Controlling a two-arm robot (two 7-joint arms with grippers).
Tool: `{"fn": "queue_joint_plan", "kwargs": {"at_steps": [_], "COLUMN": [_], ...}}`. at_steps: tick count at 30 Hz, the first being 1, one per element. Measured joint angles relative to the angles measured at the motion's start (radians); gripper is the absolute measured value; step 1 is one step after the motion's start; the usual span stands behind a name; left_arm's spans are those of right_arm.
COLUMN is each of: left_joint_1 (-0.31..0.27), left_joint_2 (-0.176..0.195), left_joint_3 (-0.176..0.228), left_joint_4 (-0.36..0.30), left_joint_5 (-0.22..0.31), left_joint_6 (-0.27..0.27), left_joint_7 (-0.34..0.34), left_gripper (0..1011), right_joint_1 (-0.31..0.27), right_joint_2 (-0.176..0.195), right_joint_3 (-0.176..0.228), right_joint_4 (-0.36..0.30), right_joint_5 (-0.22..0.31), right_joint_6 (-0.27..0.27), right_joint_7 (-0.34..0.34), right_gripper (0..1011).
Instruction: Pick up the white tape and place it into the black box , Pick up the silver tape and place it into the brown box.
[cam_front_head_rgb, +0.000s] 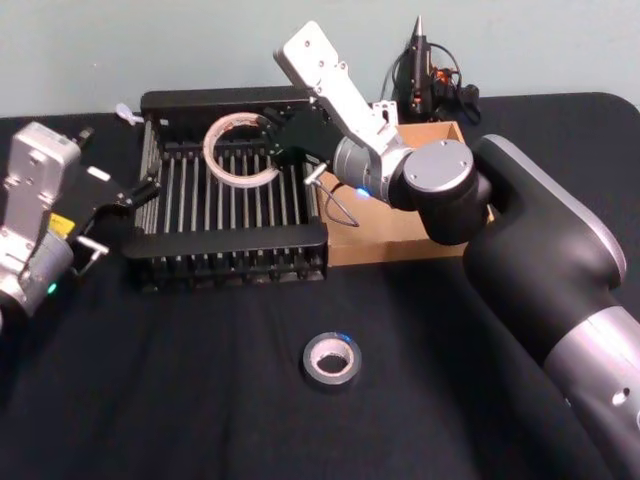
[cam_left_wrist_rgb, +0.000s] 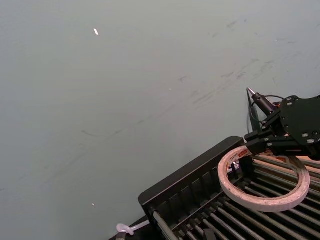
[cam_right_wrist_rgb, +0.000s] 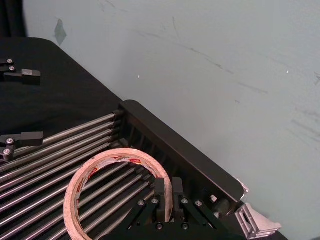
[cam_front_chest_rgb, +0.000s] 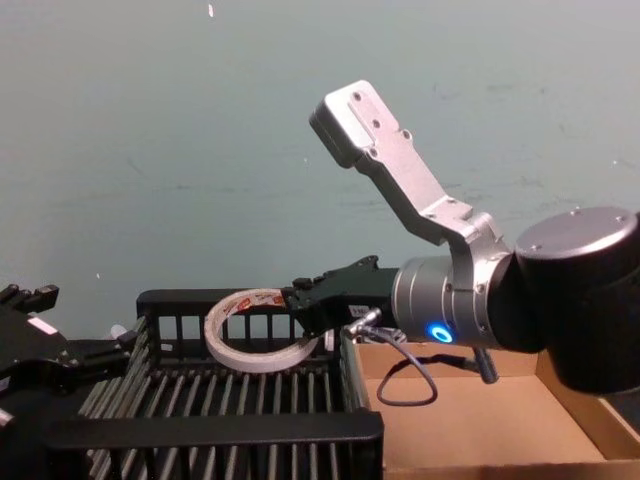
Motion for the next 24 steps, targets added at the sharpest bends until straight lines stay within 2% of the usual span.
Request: {"fn": "queue_joint_plan", "kwargs": {"at_steps": [7, 11, 12, 13, 14, 20, 23, 24], "left_joint_1": [0.000, 0.000, 0.000, 0.000, 0.000, 0.000, 0.000, 0.000], "left_joint_2": [0.000, 0.000, 0.000, 0.000, 0.000, 0.000, 0.000, 0.000], "left_joint_3": [0.000, 0.000, 0.000, 0.000, 0.000, 0.000, 0.000, 0.000], "left_joint_4": [0.000, 0.000, 0.000, 0.000, 0.000, 0.000, 0.000, 0.000], "left_joint_5": [0.000, 0.000, 0.000, 0.000, 0.000, 0.000, 0.000, 0.000], "left_joint_6": [0.000, 0.000, 0.000, 0.000, 0.000, 0.000, 0.000, 0.000], "left_joint_7": [0.000, 0.000, 0.000, 0.000, 0.000, 0.000, 0.000, 0.000], "left_gripper": [1001, 1001, 1001, 1001, 1001, 1001, 1001, 1001], "right_joint_1": [-0.001, -0.001, -0.001, -0.001, -0.001, -0.002, -0.002, -0.002], "right_joint_2": [0.001, 0.001, 0.001, 0.002, 0.002, 0.002, 0.002, 0.002], "right_joint_3": [0.001, 0.001, 0.001, 0.001, 0.001, 0.002, 0.002, 0.002], "right_joint_4": [-0.003, -0.004, -0.005, -0.005, -0.005, -0.006, -0.006, -0.006], "right_joint_5": [0.001, 0.002, 0.003, 0.003, 0.003, 0.004, 0.005, 0.005], "right_joint_6": [0.000, 0.001, 0.001, 0.001, 0.001, 0.001, 0.002, 0.002], "right_joint_7": [0.001, 0.001, 0.001, 0.001, 0.001, 0.001, 0.001, 0.001], "right_gripper": [109, 202, 254, 254, 322, 478, 593, 593]}}
